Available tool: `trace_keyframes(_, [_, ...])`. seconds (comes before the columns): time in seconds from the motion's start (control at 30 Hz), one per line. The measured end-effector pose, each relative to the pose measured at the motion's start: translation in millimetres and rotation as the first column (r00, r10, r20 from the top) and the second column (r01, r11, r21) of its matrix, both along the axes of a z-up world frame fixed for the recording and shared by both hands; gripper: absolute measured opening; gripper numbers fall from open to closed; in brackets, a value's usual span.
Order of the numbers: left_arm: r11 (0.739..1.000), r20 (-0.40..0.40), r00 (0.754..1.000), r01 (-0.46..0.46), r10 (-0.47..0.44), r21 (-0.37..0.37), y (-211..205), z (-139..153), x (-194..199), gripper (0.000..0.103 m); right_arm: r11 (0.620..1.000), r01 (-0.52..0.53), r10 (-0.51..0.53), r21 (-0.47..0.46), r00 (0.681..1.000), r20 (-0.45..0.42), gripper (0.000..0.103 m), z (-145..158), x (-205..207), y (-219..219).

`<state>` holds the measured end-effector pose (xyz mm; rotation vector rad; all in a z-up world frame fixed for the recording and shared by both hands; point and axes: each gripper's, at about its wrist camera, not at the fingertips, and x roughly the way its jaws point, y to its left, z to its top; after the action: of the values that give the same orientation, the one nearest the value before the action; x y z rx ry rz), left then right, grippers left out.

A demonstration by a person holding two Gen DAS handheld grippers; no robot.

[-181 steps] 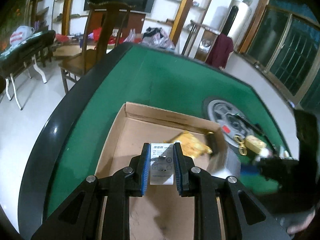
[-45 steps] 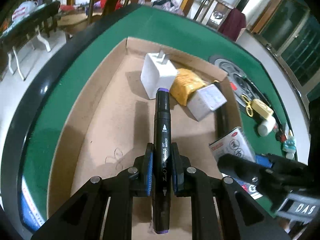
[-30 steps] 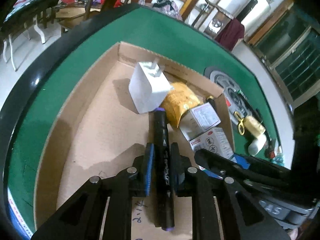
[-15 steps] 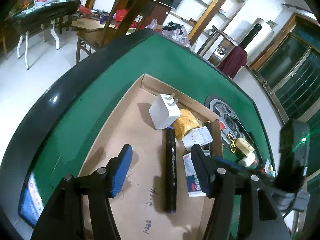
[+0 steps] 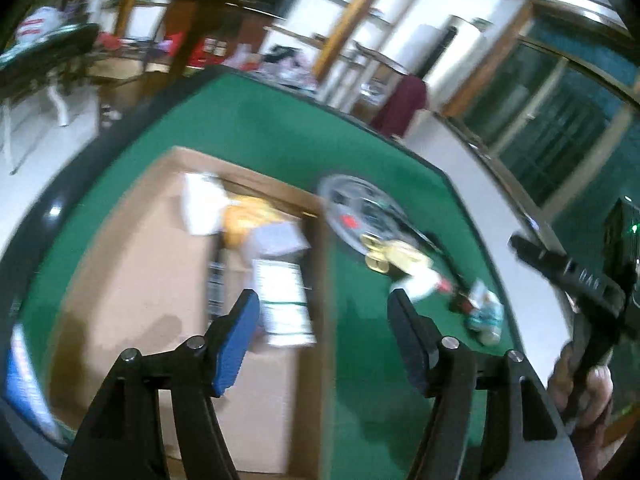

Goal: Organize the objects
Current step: 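Move both tools back over the remaining items on the table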

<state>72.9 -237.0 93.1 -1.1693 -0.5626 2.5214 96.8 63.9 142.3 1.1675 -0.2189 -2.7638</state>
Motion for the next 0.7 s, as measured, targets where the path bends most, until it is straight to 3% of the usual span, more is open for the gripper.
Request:
trace_keyframes(0.03, [1.0, 0.003, 1.0, 0.029, -0.029, 0.012, 13, -1, -1, 0.061, 0.999, 0.039, -0.039, 0.001, 0.998, -0.055, 0.088, 8, 9, 18])
trace_keyframes(0.1, [0.998, 0.009, 0.998, 0.066, -0.067, 0.019, 31, -3, -2, 0.062, 0.993, 0.11, -0.116, -0.051, 0.981, -0.155, 0.094, 13, 24, 57])
trace_keyframes(0.13, [0.996, 0.018, 0.996, 0.085, -0.086, 0.012, 43, -5, -3, 0.062, 0.987, 0.14, -0.15, -0.077, 0.976, -0.156, 0.094, 10, 27, 72])
trace_keyframes(0.2, [0.993, 0.034, 0.993, 0.114, -0.114, -0.011, 63, -10, -3, 0.062, 0.965, 0.236, -0.242, -0.118, 0.969, -0.046, 0.094, -10, 20, 110])
trace_keyframes(0.3, [0.984, 0.053, 0.986, 0.16, -0.156, -0.084, 93, -17, -4, 0.062, 0.919, 0.309, -0.291, -0.245, 0.951, 0.107, 0.094, -52, 12, 163])
trace_keyframes(0.4, [0.965, 0.065, 0.978, 0.208, -0.2, -0.162, 121, -24, -3, 0.062, 0.881, 0.39, -0.368, -0.269, 0.921, 0.131, 0.094, -79, 12, 197])
trace_keyframes(0.53, [0.948, 0.09, 0.967, 0.252, -0.238, -0.195, 150, -28, -6, 0.061, 0.834, 0.438, -0.416, -0.337, 0.899, 0.138, 0.094, -102, 1, 228])
trace_keyframes(0.7, [0.928, 0.094, 0.957, 0.288, -0.274, -0.236, 182, -23, -10, 0.061, 0.836, 0.428, -0.415, -0.343, 0.903, 0.115, 0.094, -107, -29, 242])
